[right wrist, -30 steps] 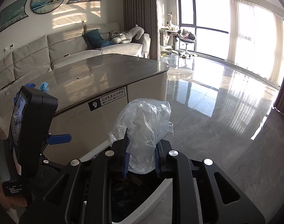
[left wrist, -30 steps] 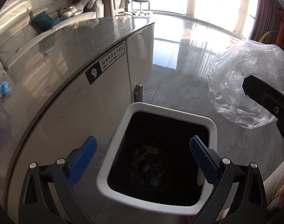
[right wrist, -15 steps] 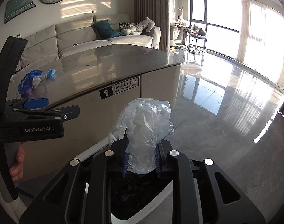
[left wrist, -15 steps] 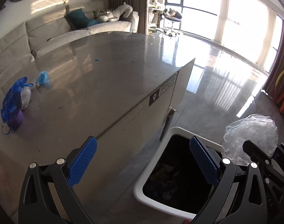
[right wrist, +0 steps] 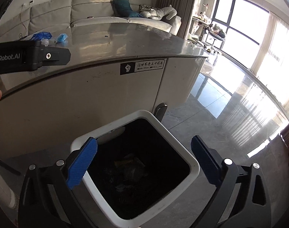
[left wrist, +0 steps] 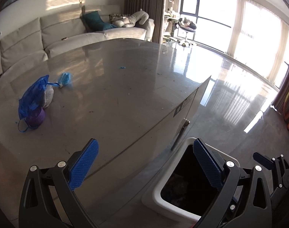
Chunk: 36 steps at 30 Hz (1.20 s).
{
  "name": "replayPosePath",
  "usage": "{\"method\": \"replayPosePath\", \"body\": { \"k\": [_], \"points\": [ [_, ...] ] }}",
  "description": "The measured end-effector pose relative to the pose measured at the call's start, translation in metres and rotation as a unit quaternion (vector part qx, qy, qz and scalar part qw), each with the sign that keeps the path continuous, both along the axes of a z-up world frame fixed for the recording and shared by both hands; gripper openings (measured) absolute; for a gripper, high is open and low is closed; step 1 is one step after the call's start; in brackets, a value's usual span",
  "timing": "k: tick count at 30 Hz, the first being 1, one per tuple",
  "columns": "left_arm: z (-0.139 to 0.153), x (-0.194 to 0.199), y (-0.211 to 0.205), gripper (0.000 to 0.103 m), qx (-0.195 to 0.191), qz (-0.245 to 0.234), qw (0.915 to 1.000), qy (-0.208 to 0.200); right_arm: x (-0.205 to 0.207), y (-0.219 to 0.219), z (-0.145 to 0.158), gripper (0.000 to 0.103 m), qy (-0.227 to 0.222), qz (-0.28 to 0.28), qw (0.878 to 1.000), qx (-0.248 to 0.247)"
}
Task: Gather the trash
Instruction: 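Release the clear plastic bag from the right tool into the bin, then grasp the blue mesh bag with the left tool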
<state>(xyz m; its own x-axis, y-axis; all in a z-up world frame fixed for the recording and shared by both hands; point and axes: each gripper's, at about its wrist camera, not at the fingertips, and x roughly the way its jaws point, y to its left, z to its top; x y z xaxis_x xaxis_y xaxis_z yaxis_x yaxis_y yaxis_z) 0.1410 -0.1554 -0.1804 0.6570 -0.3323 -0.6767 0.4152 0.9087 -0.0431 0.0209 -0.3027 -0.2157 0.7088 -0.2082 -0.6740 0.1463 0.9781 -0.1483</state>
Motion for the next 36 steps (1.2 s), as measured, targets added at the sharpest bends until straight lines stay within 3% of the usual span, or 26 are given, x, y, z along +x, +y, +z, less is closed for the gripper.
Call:
{"method": "replayPosePath", "body": {
  "k": [9,16,29,36],
  "points": [
    [0.021,0.002,0.032,0.098,0.001,0.037,0.9987,-0.034,0.006,0.015,0.039,0.098,-0.068,0.026,0.997,0.01],
    [0.038,0.013,0.071,0.098,-0.009,0.082,0.9955,-0.046,0.03,0.041,0.062,0.098,-0.096,0.071,0.993,0.018],
    [0.055,0.053,0.165,0.098,-0.035,0.169,0.9843,-0.037,0.085,0.095,0.094,0.098,-0.139,0.149,0.979,0.021],
    [0.051,0.084,0.188,0.098,-0.019,0.184,0.9819,-0.038,0.123,0.115,0.107,0.098,-0.159,0.175,0.971,0.019]
  ]
}}
